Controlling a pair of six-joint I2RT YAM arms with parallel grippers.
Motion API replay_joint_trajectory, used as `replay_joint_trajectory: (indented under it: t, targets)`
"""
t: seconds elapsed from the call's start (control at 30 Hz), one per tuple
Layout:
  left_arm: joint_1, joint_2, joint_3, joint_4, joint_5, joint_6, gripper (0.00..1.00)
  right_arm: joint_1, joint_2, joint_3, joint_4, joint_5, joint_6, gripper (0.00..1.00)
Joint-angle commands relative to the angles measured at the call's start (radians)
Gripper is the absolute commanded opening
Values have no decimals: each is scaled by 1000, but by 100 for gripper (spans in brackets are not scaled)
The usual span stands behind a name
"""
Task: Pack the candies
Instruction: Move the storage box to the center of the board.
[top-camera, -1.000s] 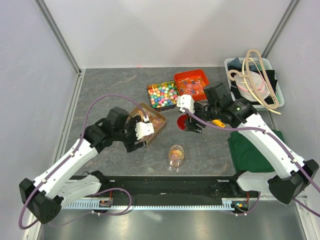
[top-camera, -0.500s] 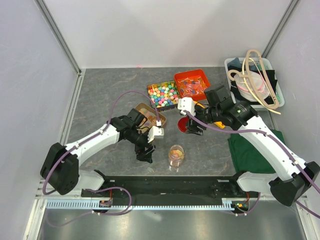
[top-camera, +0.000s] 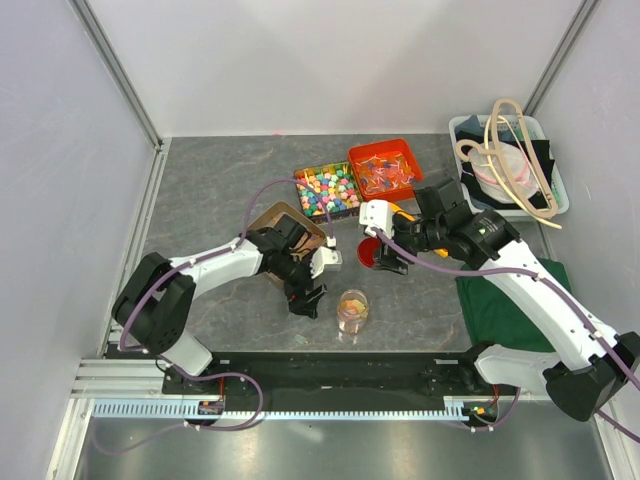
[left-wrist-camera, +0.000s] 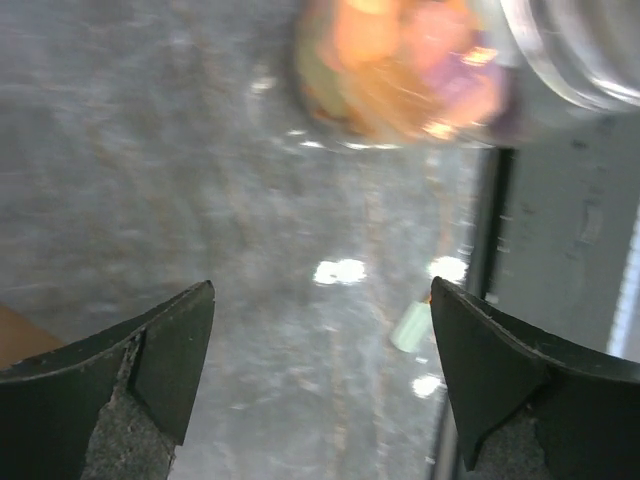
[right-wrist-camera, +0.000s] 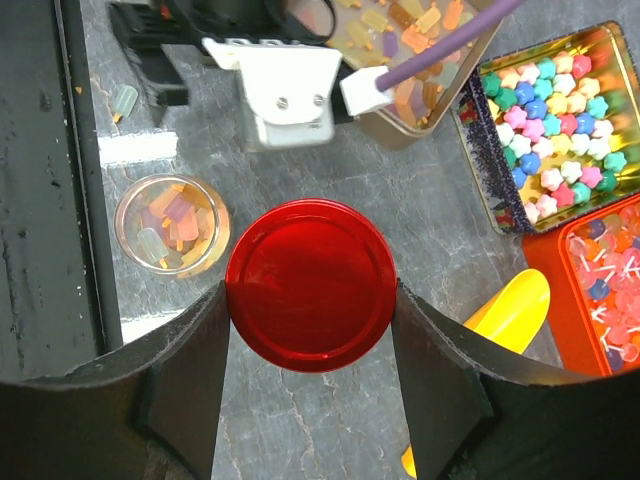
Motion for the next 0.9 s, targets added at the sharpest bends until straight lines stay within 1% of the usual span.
replay_joint_trajectory:
  t: [0.0,0.03,0.07,0.13,0.17,0.2,0.23,0.27,0.33,0.43,0.47,0.53,0.57,0.7,0.87]
  targets:
    - [2,25,-4,193,-189,-94,96,-2,-12,-26,57,-15,-2,65]
    - [4,23,-4,205,-208,-100,96,-2,-9,-28,60,-16,-3,65]
    - [2,22,-16,229,-273,-109,96,-1,-3,-30,63,-16,-3,65]
    - [4,22,-33,275,-329,-125,97,-2,4,-33,69,-22,-6,65]
    - [5,22,-39,292,-388,-126,97,-2,9,-39,75,-24,-6,65]
    - [8,20,-46,307,-406,-126,98,-2,12,-42,84,-26,-6,65]
    - [17,37,-56,370,-488,-116,98,1,30,-42,85,-30,-9,65]
    - [24,47,-55,376,-519,-117,98,0,35,-43,85,-30,-11,65]
    - [54,55,-41,384,-509,-116,98,7,38,-49,88,-30,-9,65]
    - [68,25,-59,389,-438,-73,99,19,35,-57,89,-16,-9,65]
    - [71,-19,-72,387,-356,-60,100,21,34,-62,89,-7,-9,65]
    - [73,-64,-104,381,-259,-27,100,26,32,-66,88,-3,-12,65]
    - [74,-89,-116,375,-151,-11,100,26,29,-74,89,2,-14,65]
    - [74,-188,-147,352,-16,38,100,26,24,-94,89,11,-22,65]
    - [70,-238,-167,352,149,38,100,26,12,-94,83,22,-23,65]
